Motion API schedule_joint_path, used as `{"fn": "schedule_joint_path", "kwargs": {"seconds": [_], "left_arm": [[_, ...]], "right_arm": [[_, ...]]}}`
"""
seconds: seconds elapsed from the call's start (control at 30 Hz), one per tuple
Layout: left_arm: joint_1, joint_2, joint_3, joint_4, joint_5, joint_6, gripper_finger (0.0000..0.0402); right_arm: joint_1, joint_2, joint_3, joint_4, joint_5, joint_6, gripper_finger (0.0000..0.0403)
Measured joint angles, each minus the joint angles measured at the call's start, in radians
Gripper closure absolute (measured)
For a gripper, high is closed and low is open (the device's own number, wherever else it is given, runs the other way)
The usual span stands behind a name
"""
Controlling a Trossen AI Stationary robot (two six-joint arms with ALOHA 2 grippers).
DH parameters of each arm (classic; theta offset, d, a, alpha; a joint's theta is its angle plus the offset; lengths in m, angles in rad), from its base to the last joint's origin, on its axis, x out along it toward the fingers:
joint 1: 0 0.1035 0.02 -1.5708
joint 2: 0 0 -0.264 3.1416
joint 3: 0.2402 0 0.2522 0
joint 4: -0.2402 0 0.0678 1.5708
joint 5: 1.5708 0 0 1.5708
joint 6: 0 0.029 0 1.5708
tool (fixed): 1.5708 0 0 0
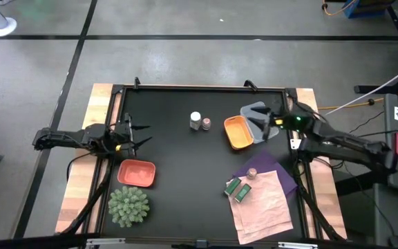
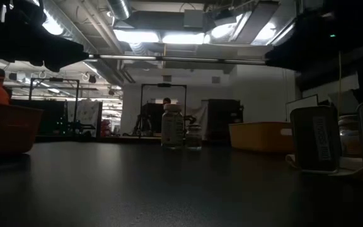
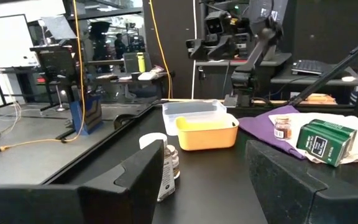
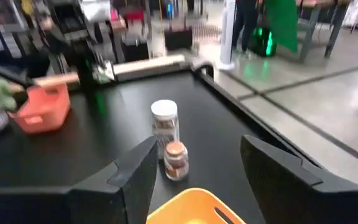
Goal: Sort spices by type
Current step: Put the top brown seasoning bottle into the transparent bin
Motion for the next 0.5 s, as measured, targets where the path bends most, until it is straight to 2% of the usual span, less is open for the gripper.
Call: {"fn": "schedule_joint_path", "kwargs": {"seconds": [0.33,0.5], "left_arm": [[0.000,0.000,0.002,-0.001,-0.001,-0.023,0.0185],[0.000,0.000,0.002,-0.017,-0.001,-0.024,0.0185]], "right_arm": [[0.000,0.473,0.277,-0.003,-0.023,-0.117,0.0173],[0.000,0.666,0.395,-0.005,-0.048,-0.148,0.0173]]}}
